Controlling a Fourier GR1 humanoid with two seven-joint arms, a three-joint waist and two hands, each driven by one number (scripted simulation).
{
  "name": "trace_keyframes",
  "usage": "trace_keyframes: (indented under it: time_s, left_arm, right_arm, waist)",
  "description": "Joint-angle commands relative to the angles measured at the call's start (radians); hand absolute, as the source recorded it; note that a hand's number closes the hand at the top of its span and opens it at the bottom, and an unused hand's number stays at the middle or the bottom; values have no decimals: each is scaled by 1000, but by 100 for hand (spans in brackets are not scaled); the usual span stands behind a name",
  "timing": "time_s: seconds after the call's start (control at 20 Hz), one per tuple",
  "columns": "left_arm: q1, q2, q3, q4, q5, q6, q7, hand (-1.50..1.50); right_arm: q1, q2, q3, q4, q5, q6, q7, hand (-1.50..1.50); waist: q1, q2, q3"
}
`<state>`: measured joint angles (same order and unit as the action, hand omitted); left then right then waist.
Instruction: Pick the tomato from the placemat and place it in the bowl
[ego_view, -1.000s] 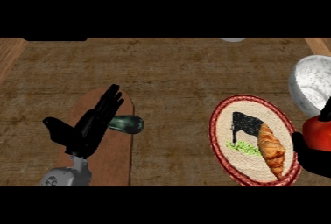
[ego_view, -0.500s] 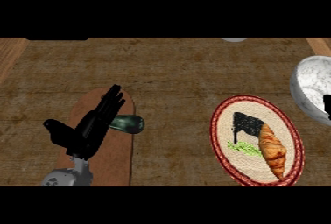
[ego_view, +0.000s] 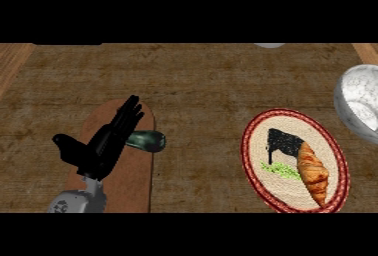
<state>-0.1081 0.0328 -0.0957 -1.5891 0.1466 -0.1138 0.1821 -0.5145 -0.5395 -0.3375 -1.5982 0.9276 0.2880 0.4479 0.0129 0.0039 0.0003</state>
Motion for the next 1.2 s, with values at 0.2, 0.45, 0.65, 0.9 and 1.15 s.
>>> trace_keyframes:
  time_s: [0.2, 0.45, 0.65, 0.9, 1.15]
  left_arm:
    - [-3, -6, 1, 2, 7, -3, 16, 0]
    - [-9, -3, 4, 53, 9, -29, -26, 0]
    - [-77, -32, -17, 45, -11, 24, 20, 0]
    - [-4, -6, -19, -26, 7, -18, 20, 0]
    - [-53, -23, 12, 48, 9, 3, -1, 0]
  right_arm:
    - [-92, -84, -5, 525, 111, -294, -247, 150]
    - [-136, -124, -5, 790, 156, -279, -251, 150]
    - [-266, -121, -72, 976, 115, -317, -224, -150]
    - [-318, -146, -164, 1118, 19, -405, -401, -150]
    - [-322, -96, -337, 1055, -190, -492, -554, -150]
  waist:
    - [13, 5, 1]
    - [23, 12, 1]
    - [19, 9, 1]
    - [35, 11, 3]
    - [-1, 5, 4]
